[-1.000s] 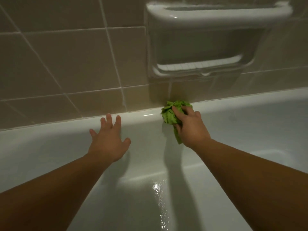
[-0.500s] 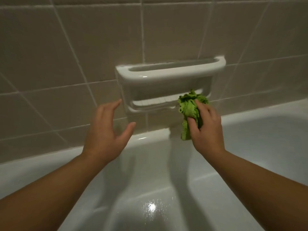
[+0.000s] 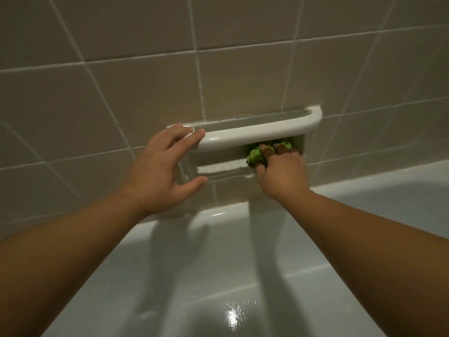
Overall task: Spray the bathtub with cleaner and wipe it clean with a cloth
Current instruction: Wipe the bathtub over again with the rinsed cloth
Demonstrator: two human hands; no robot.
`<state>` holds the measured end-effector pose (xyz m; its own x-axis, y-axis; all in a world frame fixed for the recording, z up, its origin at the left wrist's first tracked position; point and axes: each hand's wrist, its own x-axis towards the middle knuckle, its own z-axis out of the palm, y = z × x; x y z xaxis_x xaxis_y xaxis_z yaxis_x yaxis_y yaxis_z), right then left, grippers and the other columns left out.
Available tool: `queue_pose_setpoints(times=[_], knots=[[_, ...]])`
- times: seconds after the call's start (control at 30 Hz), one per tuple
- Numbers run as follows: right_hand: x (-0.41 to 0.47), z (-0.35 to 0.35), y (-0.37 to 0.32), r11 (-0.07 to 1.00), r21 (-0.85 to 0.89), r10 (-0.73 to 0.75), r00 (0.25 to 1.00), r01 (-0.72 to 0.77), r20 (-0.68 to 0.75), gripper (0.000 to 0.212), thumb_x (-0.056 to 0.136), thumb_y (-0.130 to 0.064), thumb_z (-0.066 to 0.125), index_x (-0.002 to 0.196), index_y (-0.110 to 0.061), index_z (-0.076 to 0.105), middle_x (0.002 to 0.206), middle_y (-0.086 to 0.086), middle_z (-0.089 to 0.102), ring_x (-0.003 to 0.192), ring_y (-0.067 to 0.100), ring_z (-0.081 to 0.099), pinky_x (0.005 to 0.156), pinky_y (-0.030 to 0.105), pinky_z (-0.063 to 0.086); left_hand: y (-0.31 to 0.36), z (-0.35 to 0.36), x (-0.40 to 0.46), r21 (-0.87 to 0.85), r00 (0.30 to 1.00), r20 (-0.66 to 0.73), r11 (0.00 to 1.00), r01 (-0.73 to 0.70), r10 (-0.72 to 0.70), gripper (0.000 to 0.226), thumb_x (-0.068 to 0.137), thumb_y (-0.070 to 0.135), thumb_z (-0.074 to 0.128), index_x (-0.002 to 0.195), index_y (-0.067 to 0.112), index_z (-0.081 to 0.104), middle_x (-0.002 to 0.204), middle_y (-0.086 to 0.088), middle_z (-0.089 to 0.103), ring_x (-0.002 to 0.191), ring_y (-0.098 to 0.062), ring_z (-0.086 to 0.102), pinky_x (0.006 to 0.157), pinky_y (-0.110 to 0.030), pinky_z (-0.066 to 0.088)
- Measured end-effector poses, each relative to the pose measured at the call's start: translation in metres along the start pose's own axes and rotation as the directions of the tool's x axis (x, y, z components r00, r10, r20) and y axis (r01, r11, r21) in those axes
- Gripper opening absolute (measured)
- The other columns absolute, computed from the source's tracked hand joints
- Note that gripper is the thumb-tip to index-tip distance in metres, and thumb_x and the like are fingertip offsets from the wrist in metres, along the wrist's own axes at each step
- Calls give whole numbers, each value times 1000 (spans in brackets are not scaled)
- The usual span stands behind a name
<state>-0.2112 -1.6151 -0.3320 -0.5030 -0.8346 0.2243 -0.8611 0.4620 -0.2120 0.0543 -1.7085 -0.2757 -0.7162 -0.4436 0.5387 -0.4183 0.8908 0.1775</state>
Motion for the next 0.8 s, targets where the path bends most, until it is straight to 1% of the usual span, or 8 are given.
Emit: queue_pose_setpoints(times=[0.17, 0.33, 0.4, 0.47, 0.53, 0.63, 0.7, 0.8], knots=[[-6, 9, -41, 996, 19, -86, 995, 86, 42, 53, 103, -54, 38, 153, -34, 42, 153, 6, 47, 142, 34, 37, 108, 42, 31, 2, -8, -1, -28, 998, 62, 1000, 6, -5, 94, 75, 65, 70, 155, 22, 45, 153, -5, 46, 149, -24, 35, 121, -28, 24], [-19, 9, -89, 944, 123, -320, 940, 306, 117, 56, 102, -53, 46, 155, -38, 38, 154, 3, 47, 138, 34, 40, 104, 43, 34, 7, -10, 0, -51, 997, 78, 998, 30, -26, 97, 71, 66, 71, 155, 23, 45, 153, -3, 45, 151, -22, 32, 122, -21, 20], [-18, 6, -95, 928, 122, -367, 920, 351, 139, 55, 102, -53, 48, 154, -39, 38, 152, 3, 47, 135, 34, 42, 103, 44, 35, 6, -11, 1, -42, 996, 83, 999, 31, -27, 98, 70, 66, 71, 155, 24, 45, 154, -2, 44, 151, -20, 31, 121, -17, 17], [-16, 3, -86, 915, 94, -403, 903, 393, 146, 52, 102, -51, 49, 152, -39, 42, 148, 3, 50, 131, 34, 45, 102, 44, 36, 4, -10, 0, -25, 996, 87, 999, 23, -21, 99, 70, 66, 71, 156, 26, 43, 155, -2, 43, 151, -21, 31, 122, -20, 19], [-13, -1, -68, 920, 63, -391, 908, 386, 149, 48, 102, -48, 50, 148, -35, 48, 143, 5, 52, 128, 34, 48, 102, 44, 37, 2, -10, 0, -14, 995, 92, 1000, 25, -23, 99, 70, 66, 72, 156, 27, 42, 155, -2, 42, 151, -22, 31, 122, -29, 24], [-14, -8, -30, 968, 37, -250, 964, 247, 94, 41, 104, -43, 49, 142, -29, 54, 138, 8, 54, 123, 35, 47, 101, 43, 36, 4, -10, 0, -11, 995, 94, 999, 34, -33, 98, 71, 66, 71, 156, 26, 43, 154, -3, 43, 151, -23, 32, 121, -37, 29], [-23, -11, -6, 980, 103, -178, 983, 172, 45, 41, 103, -40, 53, 142, -28, 55, 138, 9, 52, 122, 34, 43, 103, 45, 36, 9, -9, -3, -13, 994, 88, 997, 72, -70, 96, 73, 65, 69, 157, 27, 41, 157, -2, 41, 152, -23, 30, 122, -41, 30], [-46, -17, 15, 944, 287, -167, 986, 161, -5, 46, 101, -37, 59, 145, -28, 54, 135, 5, 52, 121, 29, 43, 106, 47, 41, 21, -9, -7, -20, 988, 81, 991, 136, -134, 93, 75, 61, 66, 158, 28, 38, 164, 2, 33, 156, -19, 23, 123, -37, 24]])
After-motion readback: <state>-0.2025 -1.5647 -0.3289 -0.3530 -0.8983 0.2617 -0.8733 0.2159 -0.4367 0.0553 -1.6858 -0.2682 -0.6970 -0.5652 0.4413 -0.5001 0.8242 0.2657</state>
